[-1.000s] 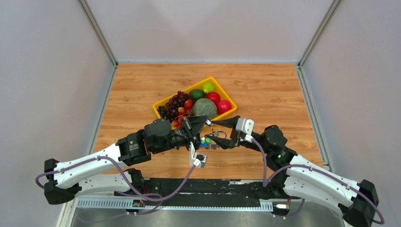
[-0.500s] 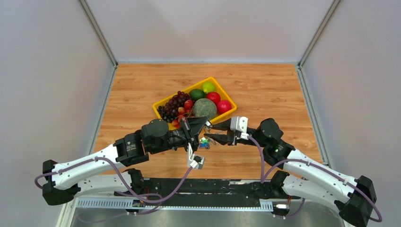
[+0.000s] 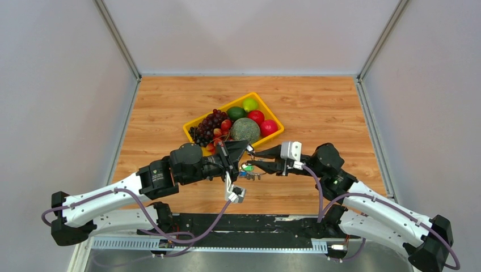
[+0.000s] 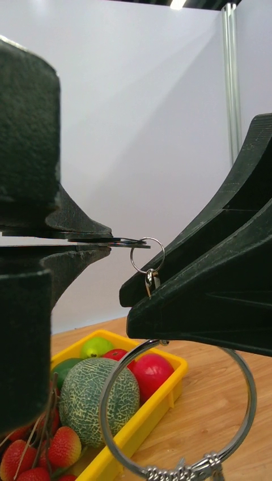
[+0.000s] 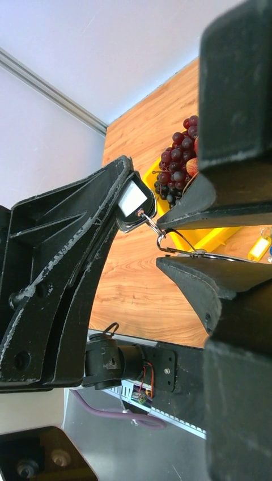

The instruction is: Remove the keys from the keyring

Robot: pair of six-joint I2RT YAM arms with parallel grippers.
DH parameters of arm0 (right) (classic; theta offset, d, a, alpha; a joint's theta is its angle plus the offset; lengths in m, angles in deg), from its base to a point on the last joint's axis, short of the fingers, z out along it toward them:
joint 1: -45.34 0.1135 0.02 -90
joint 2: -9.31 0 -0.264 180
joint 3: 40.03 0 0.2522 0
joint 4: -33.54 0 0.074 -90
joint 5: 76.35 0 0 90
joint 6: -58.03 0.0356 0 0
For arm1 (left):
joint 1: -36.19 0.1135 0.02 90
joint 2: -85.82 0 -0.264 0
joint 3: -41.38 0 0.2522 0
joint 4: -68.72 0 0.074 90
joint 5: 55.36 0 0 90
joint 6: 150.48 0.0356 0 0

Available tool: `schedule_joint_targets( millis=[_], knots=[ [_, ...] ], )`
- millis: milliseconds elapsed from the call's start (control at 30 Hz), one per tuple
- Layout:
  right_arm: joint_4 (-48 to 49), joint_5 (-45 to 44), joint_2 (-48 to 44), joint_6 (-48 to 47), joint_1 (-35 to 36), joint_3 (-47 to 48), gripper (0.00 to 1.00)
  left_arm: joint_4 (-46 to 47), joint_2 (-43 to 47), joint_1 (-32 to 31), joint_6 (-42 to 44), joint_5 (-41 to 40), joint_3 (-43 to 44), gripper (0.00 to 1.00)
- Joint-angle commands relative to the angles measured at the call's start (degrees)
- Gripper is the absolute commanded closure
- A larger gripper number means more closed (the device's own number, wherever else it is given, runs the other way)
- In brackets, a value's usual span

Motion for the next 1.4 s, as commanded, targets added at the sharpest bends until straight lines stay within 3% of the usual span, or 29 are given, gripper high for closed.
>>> schedule_joint_targets(
  millis=[0,167,400,733,900,1367],
  knots=[
    [0.94,0.73,-1.44,0.68,-0.15,-0.38,0.74,3.39,0.82,0.06,0.18,0.27,0.07,1.00],
    [0.69,1.03,-0.93,1.19,-0.16,-0.57,0.59,3.41,1.02,0.07,0.04,0.23,0.26,1.00],
    [0.69,0.82,-0.39,1.53,-0.13,-0.78,0.64,3.33,1.26,0.06,-0.07,0.27,0.28,1.00],
    [0.26,-0.19,1.27,2.27,-0.15,-0.45,0.63,3.32,1.44,0.05,0.01,0.27,0.27,1.00],
    [0.16,-0.92,1.44,2.40,-0.14,-0.42,0.49,3.32,1.50,0.06,-0.01,0.28,0.23,1.00],
    [-2.46,-10.01,-1.52,8.86,-0.16,0.28,0.37,4.53,0.65,0.07,-0.96,-3.32,-0.43,1.00]
  ],
)
